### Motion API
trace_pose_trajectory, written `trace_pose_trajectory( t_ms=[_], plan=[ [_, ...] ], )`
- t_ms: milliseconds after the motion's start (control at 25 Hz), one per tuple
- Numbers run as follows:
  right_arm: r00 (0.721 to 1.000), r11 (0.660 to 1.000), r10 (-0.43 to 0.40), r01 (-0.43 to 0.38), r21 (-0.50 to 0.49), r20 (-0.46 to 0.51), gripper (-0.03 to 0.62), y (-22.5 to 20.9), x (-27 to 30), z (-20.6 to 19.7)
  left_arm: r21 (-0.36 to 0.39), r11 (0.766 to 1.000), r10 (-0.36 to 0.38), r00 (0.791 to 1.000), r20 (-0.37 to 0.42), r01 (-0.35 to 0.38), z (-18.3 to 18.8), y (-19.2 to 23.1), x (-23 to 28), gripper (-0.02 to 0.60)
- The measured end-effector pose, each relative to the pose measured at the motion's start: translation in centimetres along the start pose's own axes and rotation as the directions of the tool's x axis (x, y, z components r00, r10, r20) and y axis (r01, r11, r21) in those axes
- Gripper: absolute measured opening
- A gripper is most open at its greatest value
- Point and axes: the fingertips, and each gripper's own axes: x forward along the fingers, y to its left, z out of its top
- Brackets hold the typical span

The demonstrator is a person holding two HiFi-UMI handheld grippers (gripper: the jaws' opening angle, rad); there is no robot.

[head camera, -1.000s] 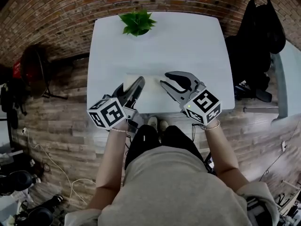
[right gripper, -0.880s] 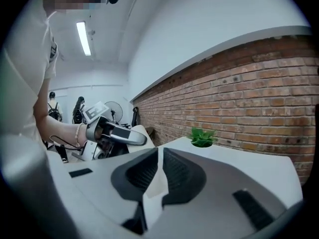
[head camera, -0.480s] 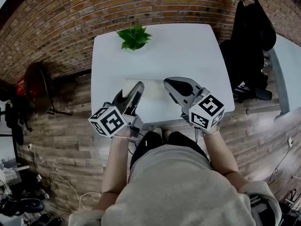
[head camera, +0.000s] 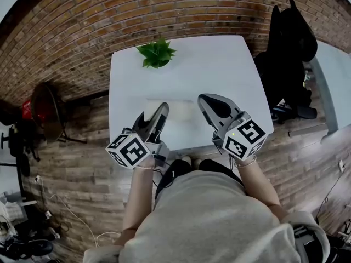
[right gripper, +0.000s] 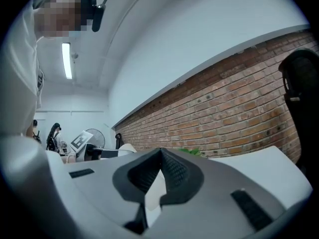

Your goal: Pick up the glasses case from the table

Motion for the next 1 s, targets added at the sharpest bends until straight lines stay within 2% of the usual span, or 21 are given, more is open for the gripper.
trace_pose_trajectory(
  t_ms=[240,480,1000],
  plan=[
    [0.999,1.000,-0.011,0.011,0.013,-0.052,-0.002,-0.5,0.1,-1.8,-0.008,1.000,-0.023,1.000,0.008,0.023,-0.5,-0.7,0.3,0.153],
    [0.998,0.999,-0.046,0.047,0.010,-0.035,-0.002,-0.8,-0.3,-1.8,-0.019,1.000,-0.005,1.000,-0.007,0.005,-1.0,-0.4,0.3,0.152],
    [0.996,0.999,-0.038,0.041,0.032,-0.079,-0.002,-0.7,-0.5,-2.9,-0.017,1.000,-0.010,1.000,-0.012,0.009,-1.5,-1.0,0.6,0.152]
  ],
)
